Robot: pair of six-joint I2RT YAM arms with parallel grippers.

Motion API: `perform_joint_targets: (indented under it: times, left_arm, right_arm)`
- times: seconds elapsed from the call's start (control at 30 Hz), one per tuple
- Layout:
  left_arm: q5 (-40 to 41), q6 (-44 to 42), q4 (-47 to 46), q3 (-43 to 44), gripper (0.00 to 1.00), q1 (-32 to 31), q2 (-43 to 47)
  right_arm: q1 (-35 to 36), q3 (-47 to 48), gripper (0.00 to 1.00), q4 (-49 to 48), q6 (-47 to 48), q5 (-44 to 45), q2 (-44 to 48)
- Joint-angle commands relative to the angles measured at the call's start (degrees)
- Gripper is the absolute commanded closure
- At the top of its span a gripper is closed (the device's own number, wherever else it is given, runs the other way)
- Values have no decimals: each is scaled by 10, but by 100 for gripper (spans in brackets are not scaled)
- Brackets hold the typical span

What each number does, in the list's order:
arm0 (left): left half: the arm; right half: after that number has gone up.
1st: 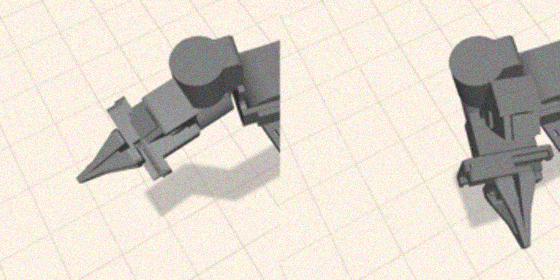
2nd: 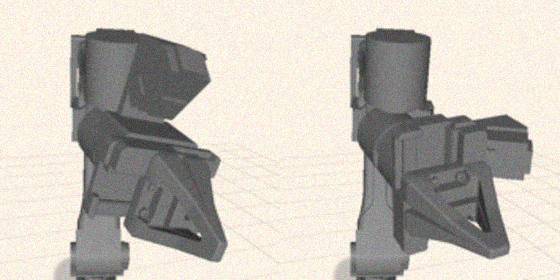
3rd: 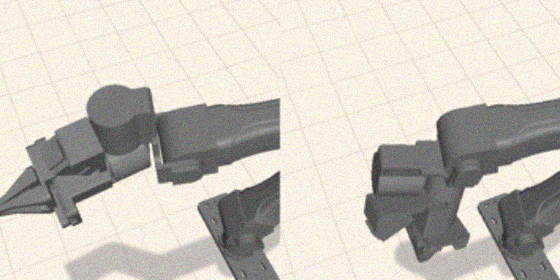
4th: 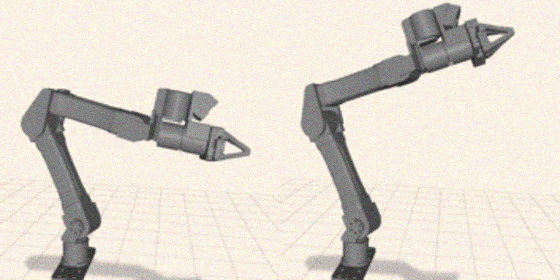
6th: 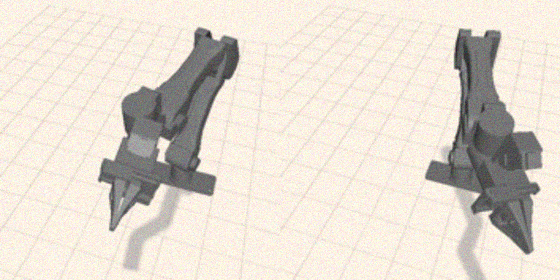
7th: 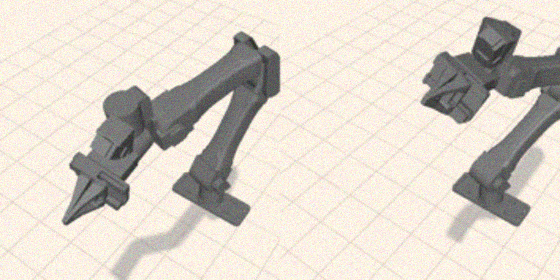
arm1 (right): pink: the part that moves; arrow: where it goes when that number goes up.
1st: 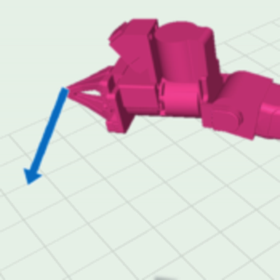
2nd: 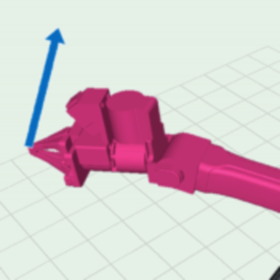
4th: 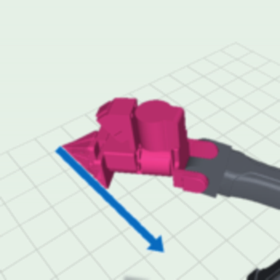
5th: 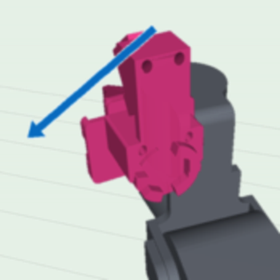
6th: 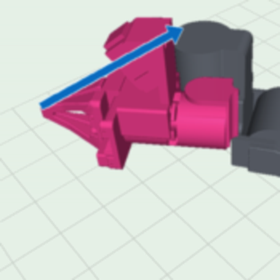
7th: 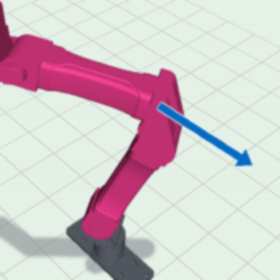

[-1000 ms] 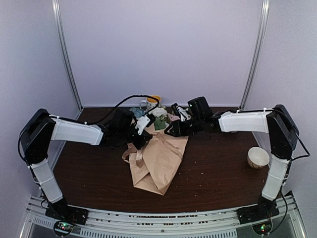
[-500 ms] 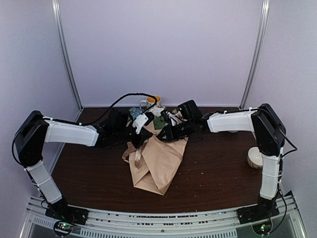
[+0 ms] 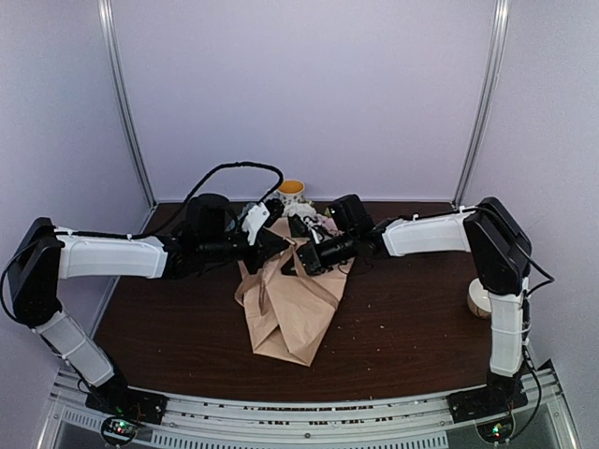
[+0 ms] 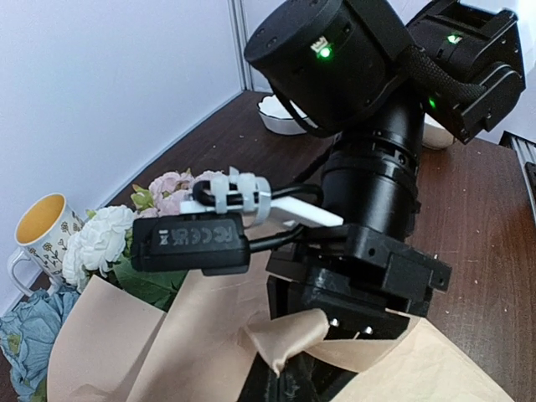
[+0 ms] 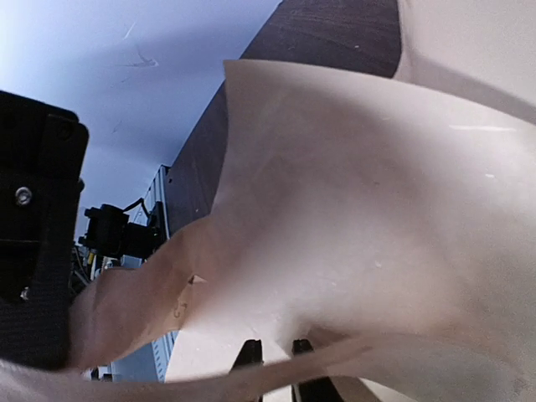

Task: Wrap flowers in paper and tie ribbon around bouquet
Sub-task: Cross the ribbon over the folded bouquet.

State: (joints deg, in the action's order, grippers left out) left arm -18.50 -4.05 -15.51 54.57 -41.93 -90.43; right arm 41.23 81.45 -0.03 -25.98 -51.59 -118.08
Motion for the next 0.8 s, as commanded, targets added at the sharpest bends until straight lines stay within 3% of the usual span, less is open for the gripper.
perform_joint_targets:
  times: [0.0, 0.17, 0.37, 0.6, 0.77]
  left_arm:
    - [-13, 6, -31, -2, 100, 4, 10]
    - [6, 5, -28, -2, 100, 3, 11]
    - [31, 5, -20, 4, 100, 4, 0]
    - [39, 5, -19, 4, 100, 4, 3]
    - [34, 6, -28, 3, 100, 4, 1]
  right_arm:
    - [15, -19, 87, -57, -15, -57, 6]
    - [8, -60, 87, -91, -21, -73, 39]
    - [-29, -88, 86, -51, -10, -16, 73]
    - [-37, -134, 83, -28, -8, 136, 148]
    - [12, -228, 80, -112, -8, 271, 249]
